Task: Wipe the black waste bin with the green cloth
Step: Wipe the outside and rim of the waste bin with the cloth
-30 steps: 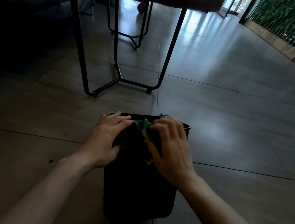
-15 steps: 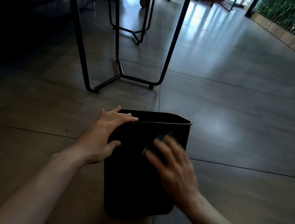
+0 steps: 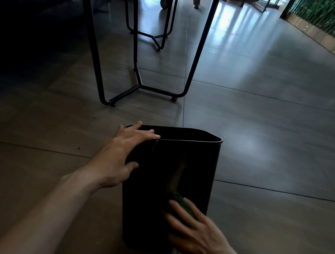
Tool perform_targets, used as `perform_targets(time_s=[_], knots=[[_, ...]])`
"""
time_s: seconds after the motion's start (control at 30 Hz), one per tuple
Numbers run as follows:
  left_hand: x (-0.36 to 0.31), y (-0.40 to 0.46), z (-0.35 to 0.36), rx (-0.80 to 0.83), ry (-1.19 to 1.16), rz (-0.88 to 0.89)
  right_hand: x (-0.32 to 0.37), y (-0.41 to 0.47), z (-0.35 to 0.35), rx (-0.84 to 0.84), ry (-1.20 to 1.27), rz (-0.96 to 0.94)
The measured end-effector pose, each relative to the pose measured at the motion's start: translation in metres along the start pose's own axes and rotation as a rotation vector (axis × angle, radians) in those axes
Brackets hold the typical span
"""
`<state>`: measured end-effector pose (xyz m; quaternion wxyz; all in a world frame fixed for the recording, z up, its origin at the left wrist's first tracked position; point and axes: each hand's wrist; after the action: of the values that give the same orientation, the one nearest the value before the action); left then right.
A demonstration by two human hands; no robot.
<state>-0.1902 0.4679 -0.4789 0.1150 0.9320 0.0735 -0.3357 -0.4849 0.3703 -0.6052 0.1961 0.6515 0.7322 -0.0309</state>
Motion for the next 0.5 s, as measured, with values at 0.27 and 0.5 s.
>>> perform_targets(time_s=[0.27,0.5], knots=[[0.002,0.001,-0.001,-0.001,0.013,-0.004,-0.072,0.108,-0.066,-0.482,0.265,0.664],[-0.003,-0.001,0.0,-0.009,-0.003,-0.003,0.01,0.062,-0.009,-0.153,0.078,0.086]])
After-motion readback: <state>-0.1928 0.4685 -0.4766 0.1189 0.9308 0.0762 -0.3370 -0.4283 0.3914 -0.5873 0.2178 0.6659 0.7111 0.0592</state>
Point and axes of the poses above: each hand's wrist, its own y-axis towards the middle knuckle, its own z-axis out of the palm, x = y × z
